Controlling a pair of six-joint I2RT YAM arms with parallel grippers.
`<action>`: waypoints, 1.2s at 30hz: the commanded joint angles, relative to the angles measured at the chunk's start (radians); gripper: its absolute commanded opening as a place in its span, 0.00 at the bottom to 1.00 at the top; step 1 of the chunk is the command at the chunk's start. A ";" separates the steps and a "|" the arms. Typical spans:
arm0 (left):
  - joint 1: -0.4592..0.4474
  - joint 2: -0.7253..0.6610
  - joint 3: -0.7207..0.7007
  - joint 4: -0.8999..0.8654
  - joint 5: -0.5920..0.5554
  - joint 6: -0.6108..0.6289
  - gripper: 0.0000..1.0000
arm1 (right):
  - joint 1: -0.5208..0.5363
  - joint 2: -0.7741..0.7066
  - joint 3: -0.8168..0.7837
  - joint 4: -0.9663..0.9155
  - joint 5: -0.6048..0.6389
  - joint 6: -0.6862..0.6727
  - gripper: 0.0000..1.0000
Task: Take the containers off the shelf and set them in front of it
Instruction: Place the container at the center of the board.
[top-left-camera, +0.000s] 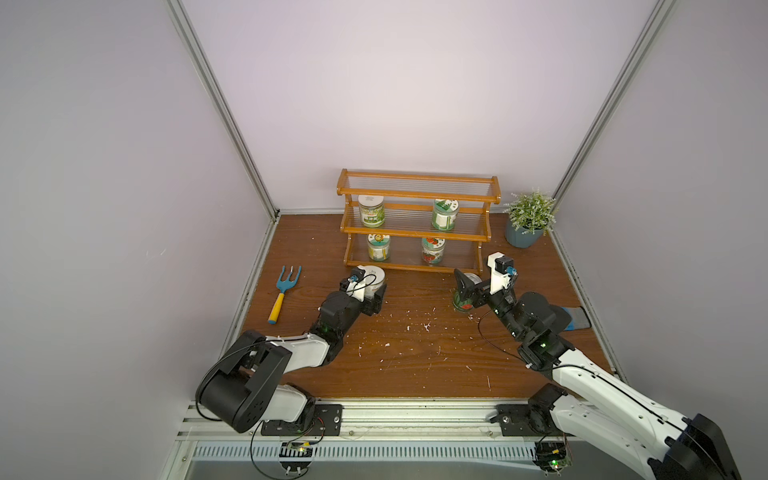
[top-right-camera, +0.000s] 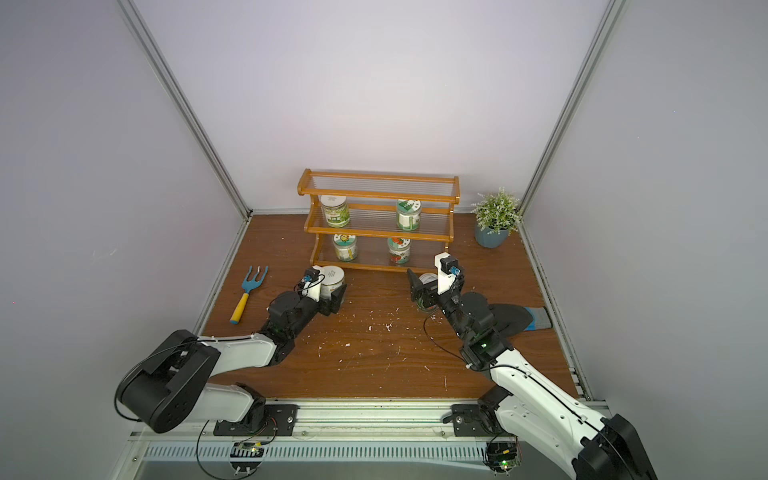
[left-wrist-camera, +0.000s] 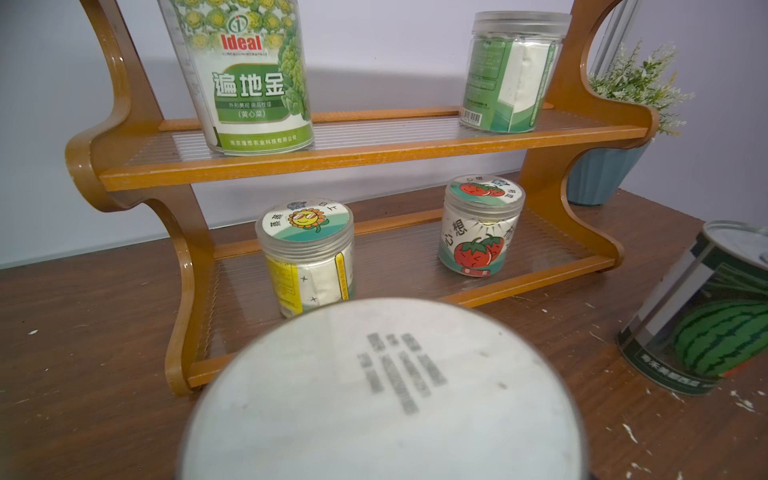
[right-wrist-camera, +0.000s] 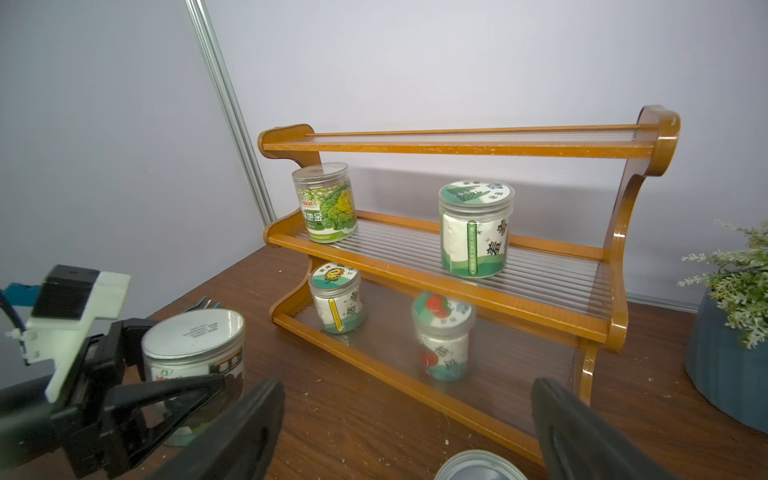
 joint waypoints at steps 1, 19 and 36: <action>-0.011 0.056 -0.007 0.191 -0.021 0.019 0.54 | 0.006 -0.034 0.024 0.013 -0.003 -0.018 0.99; -0.008 0.381 -0.027 0.573 -0.049 0.010 0.59 | 0.005 -0.011 0.013 0.043 0.024 -0.018 0.99; -0.005 0.443 -0.036 0.613 -0.060 -0.007 0.88 | 0.005 0.016 0.019 0.068 0.021 -0.010 0.99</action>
